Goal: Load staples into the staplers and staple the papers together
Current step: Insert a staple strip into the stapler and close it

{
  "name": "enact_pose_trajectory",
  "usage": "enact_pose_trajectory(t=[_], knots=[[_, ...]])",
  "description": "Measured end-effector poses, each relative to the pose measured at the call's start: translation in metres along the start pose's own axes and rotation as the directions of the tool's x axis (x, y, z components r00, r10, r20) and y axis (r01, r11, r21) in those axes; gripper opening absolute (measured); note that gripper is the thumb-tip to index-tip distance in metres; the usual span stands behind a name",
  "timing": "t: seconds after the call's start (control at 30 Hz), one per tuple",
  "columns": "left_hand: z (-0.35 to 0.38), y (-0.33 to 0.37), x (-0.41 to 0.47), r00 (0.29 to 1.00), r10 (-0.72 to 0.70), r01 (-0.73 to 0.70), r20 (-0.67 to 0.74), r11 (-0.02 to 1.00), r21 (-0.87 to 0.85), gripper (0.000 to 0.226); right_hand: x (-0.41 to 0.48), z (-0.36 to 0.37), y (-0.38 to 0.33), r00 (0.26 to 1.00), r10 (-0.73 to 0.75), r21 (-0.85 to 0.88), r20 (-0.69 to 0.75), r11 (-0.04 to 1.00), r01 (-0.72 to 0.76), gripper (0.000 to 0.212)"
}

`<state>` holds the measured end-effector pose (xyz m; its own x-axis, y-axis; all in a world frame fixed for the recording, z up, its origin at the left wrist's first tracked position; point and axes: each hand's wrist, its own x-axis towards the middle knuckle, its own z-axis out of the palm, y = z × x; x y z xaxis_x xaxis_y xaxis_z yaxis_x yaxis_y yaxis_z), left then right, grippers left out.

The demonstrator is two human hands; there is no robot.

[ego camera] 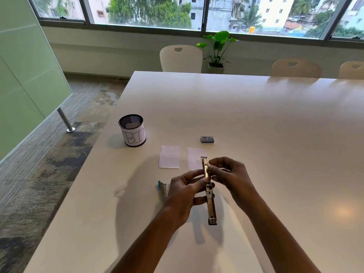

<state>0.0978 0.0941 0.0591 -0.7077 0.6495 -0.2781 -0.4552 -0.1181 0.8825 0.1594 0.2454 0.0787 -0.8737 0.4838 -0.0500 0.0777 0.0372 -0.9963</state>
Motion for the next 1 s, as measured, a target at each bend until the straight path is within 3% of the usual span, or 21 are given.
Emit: enact_pose_trajectory(t=[0.17, 0.33, 0.5, 0.67, 0.77, 0.9, 1.0], knots=[[-0.007, 0.008, 0.001, 1.000, -0.013, 0.013, -0.007, 0.999, -0.048, 0.026, -0.015, -0.003, 0.006, 0.978, -0.198, -0.330, 0.062, 0.921, 0.207, 0.022], [-0.011, 0.017, 0.003, 0.999, -0.010, 0.006, -0.049, 0.996, -0.094, 0.031, -0.033, -0.008, 0.019, 0.877, -0.398, -0.322, 0.269, 0.821, 0.471, 0.038], [-0.011, 0.022, 0.002, 0.998, -0.037, 0.028, -0.059, 0.988, -0.150, 0.031, -0.038, -0.003, 0.022, 0.844, -0.452, -0.316, 0.290, 0.787, 0.530, 0.042], [-0.010, 0.020, -0.004, 0.996, -0.068, 0.056, -0.051, 0.975, -0.215, 0.033, -0.027, -0.001, 0.011, 0.866, -0.470, -0.175, 0.171, 0.850, 0.496, 0.023], [-0.007, 0.016, -0.007, 0.996, -0.085, 0.073, -0.037, 0.967, -0.243, 0.027, -0.015, 0.002, 0.002, 0.915, -0.382, -0.119, 0.133, 0.910, 0.397, 0.014], [-0.003, 0.010, -0.009, 0.995, -0.096, 0.089, -0.015, 0.965, -0.246, 0.023, -0.005, 0.006, -0.004, 0.962, -0.256, -0.152, 0.094, 0.952, 0.267, 0.021], [0.000, 0.007, -0.012, 0.997, -0.077, 0.074, -0.005, 0.971, -0.228, 0.036, -0.005, 0.009, -0.003, 0.980, -0.185, -0.130, 0.076, 0.972, 0.193, 0.028]])
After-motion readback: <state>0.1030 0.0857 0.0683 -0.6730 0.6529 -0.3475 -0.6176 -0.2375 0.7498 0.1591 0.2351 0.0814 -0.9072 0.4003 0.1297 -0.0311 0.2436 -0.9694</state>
